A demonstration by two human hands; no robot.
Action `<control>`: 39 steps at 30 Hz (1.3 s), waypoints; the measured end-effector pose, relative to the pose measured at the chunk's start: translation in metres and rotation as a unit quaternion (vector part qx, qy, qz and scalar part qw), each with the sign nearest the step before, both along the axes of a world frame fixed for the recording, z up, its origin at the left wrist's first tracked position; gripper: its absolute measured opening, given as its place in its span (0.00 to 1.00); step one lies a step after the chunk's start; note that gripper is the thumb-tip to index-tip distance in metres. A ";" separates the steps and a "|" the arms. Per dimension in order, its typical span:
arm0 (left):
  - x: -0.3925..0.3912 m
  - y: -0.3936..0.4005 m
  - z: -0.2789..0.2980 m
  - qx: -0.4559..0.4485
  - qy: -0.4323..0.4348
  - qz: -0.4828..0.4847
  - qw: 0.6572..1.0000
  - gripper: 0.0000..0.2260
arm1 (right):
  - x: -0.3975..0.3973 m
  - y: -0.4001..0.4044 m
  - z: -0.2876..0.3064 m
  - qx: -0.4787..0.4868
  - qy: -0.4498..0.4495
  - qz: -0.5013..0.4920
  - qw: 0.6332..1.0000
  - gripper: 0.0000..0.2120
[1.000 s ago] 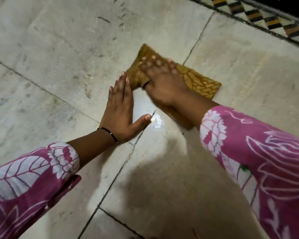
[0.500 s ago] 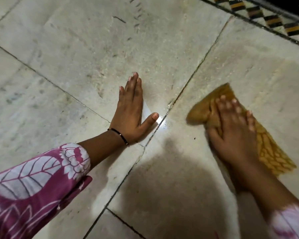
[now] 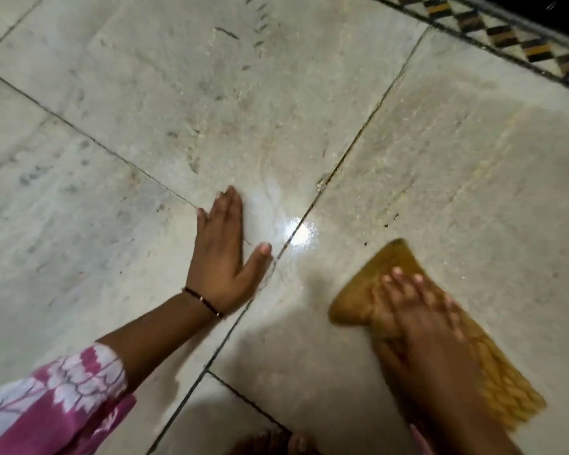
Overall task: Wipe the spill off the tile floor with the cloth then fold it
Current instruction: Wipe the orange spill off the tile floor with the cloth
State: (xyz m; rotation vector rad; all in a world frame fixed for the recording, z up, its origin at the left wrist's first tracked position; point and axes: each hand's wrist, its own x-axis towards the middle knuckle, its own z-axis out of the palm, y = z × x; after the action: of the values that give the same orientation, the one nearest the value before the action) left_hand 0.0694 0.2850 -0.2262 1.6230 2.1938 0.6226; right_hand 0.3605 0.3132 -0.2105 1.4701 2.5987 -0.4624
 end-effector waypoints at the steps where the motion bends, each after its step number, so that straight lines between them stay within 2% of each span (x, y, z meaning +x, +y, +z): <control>1: 0.000 -0.003 -0.003 -0.008 0.034 -0.021 0.999 0.35 | 0.008 0.011 0.000 0.006 -0.004 -0.034 0.999 0.34; 5: 0.004 0.008 -0.003 -0.041 0.074 -0.024 0.996 0.36 | -0.021 0.096 -0.005 0.055 -0.001 -0.174 0.983 0.35; 7: 0.004 0.008 -0.002 -0.040 0.076 -0.034 0.996 0.36 | -0.060 0.129 -0.011 0.058 -0.005 -0.190 0.980 0.35; 10: 0.002 0.006 -0.004 -0.043 0.083 -0.032 0.995 0.34 | -0.114 0.124 -0.012 0.056 0.009 -0.065 0.996 0.32; 12: 0.002 0.008 -0.006 -0.046 0.092 -0.032 0.994 0.34 | -0.120 0.095 -0.010 0.049 0.019 0.035 0.998 0.31; 15: 0.005 0.008 -0.006 -0.061 0.111 -0.043 0.991 0.36 | -0.077 0.050 -0.010 0.037 0.022 0.065 0.997 0.30; 18: 0.013 0.008 -0.005 -0.046 0.119 -0.056 0.990 0.36 | -0.016 0.030 -0.013 0.027 0.010 -0.035 0.999 0.31; 21: 0.033 0.028 0.006 0.019 0.027 -0.083 0.996 0.33 | 0.007 0.050 -0.008 0.034 0.001 -0.170 0.985 0.33; 23: 0.053 0.053 0.010 0.026 -0.003 -0.130 0.991 0.34 | 0.003 0.091 -0.009 0.047 0.011 -0.255 0.966 0.35; 26: 0.072 0.080 0.000 -0.022 0.077 -0.189 0.979 0.36 | -0.012 0.181 -0.014 0.059 0.024 -0.356 0.932 0.36; 28: 0.075 0.085 -0.008 -0.057 0.137 -0.198 0.969 0.38 | -0.031 0.231 -0.015 0.069 0.008 -0.317 0.946 0.35; 31: 0.075 0.086 -0.008 -0.057 0.150 -0.193 0.968 0.38 | -0.064 0.252 -0.011 0.068 -0.002 -0.128 0.989 0.33; 35: 0.074 0.084 -0.006 -0.052 0.119 -0.183 0.974 0.40 | -0.068 0.201 -0.008 0.066 -0.010 0.024 0.997 0.33; 39: 0.072 0.079 -0.001 -0.018 0.076 -0.186 0.979 0.41 | -0.018 0.108 -0.004 0.046 -0.011 0.046 0.998 0.30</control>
State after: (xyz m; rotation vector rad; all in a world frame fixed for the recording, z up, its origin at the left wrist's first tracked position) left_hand 0.1412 0.3639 -0.2274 2.0489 1.9062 0.3581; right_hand 0.3421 0.4214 -0.2142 1.3661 2.6899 -0.3172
